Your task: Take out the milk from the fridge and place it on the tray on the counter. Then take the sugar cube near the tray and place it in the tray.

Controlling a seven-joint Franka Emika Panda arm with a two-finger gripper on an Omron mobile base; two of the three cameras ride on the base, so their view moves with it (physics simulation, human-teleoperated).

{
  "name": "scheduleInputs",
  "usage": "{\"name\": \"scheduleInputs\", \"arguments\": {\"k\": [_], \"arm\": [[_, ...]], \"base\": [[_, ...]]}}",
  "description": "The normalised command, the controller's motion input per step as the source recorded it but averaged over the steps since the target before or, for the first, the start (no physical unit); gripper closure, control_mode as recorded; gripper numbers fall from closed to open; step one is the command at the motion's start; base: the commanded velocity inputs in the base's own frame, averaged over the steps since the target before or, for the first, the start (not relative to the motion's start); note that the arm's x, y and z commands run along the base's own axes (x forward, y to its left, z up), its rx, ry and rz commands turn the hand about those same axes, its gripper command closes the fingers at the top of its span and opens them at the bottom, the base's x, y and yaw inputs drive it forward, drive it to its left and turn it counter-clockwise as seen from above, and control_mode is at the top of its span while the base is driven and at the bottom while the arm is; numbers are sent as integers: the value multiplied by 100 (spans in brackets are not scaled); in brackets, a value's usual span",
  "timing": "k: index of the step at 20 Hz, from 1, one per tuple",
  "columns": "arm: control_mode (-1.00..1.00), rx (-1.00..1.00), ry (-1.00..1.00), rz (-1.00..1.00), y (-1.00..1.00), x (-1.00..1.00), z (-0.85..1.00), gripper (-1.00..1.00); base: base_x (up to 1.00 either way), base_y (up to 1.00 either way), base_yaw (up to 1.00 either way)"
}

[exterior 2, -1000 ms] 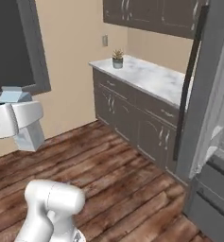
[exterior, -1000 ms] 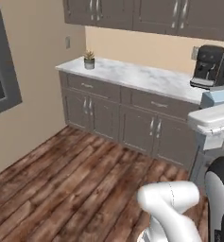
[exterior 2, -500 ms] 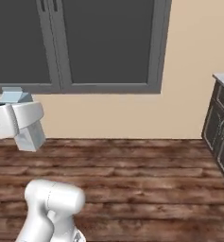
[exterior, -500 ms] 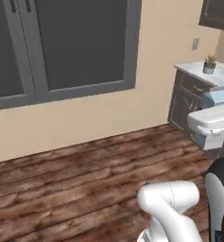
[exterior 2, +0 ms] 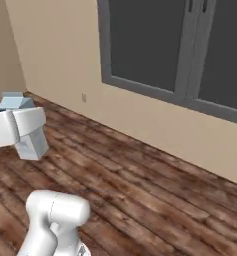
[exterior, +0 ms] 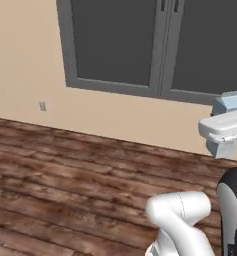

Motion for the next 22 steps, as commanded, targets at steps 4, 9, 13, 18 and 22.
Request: {"name": "scheduleInputs", "arguments": {"k": [4, 9, 13, 18, 22], "arm": [[100, 0, 0, 0, 0, 0, 0, 100], [100, 0, 0, 0, 0, 0, 0, 100], [100, 0, 0, 0, 0, 0, 0, 100], [100, 0, 0, 0, 0, 0, 0, 100], [100, 0, 0, 0, 0, 0, 0, 100]], "base": [[6, 13, 98], [7, 21, 95], [7, 24, 94], [8, 25, 94], [1, 22, 96]]}}
